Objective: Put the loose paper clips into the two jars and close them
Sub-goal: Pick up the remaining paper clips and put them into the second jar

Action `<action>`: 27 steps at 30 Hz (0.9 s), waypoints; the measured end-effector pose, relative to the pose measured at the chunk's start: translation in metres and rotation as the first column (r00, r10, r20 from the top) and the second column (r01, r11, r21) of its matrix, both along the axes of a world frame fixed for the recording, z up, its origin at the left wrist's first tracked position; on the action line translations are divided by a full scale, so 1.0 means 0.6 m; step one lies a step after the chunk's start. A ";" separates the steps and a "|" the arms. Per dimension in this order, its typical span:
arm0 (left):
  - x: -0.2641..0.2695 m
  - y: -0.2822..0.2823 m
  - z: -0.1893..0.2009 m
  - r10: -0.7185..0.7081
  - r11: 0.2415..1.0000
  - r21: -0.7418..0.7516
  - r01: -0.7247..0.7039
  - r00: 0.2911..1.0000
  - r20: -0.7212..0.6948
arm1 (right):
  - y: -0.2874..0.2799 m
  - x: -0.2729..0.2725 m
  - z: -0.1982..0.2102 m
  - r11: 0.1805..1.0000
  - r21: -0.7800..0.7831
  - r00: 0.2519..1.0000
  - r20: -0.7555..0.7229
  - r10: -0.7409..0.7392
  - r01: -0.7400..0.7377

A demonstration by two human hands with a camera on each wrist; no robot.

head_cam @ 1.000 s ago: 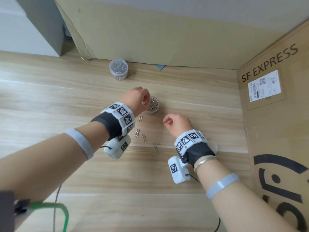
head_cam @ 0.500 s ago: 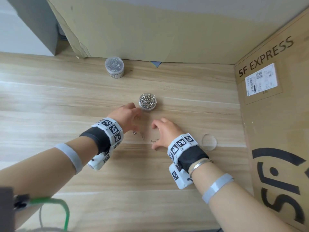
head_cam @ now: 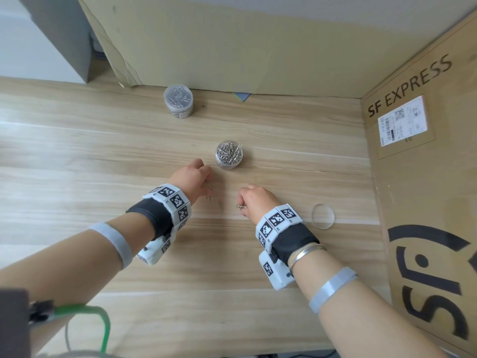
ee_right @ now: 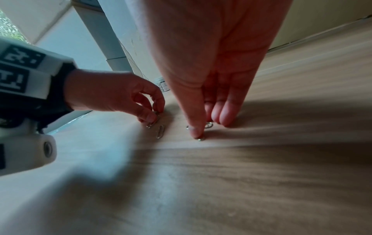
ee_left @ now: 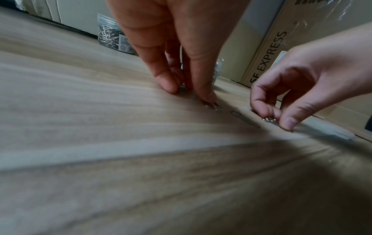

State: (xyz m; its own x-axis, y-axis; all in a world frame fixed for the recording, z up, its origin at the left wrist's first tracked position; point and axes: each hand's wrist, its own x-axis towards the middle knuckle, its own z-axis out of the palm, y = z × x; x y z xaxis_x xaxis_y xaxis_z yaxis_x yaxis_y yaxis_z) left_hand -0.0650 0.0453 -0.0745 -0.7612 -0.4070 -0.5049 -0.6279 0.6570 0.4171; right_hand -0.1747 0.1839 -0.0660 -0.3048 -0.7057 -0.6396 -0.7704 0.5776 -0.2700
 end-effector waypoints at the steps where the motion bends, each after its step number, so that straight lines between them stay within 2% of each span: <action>1: 0.001 0.001 0.000 0.004 1.000 -0.002 -0.004 1.000 -0.006 | 0.000 0.002 -0.002 1.000 -0.007 1.000 -0.012 0.005 -0.005; 6: 0.004 -0.001 0.000 0.087 0.996 -0.012 -0.087 0.995 -0.045 | -0.002 0.008 -0.003 1.000 -0.027 1.000 -0.004 0.007 -0.007; 12: 0.004 0.002 -0.006 0.081 0.995 -0.048 -0.083 0.996 -0.037 | -0.005 0.004 -0.010 0.997 -0.006 0.997 -0.001 -0.075 0.075; 18: -0.001 0.005 -0.009 0.092 0.996 0.010 -0.092 0.996 0.004 | -0.007 0.007 -0.015 0.999 0.031 1.000 -0.016 -0.019 0.019; 23: -0.003 0.008 -0.011 0.110 0.994 0.023 -0.110 0.994 0.003 | -0.011 -0.004 0.002 0.998 -0.036 0.999 -0.006 -0.049 0.049; 27: -0.004 0.012 -0.007 0.102 0.995 0.021 -0.102 0.995 0.016 | -0.041 -0.026 0.028 0.951 -0.231 0.975 -0.031 -0.220 0.207</action>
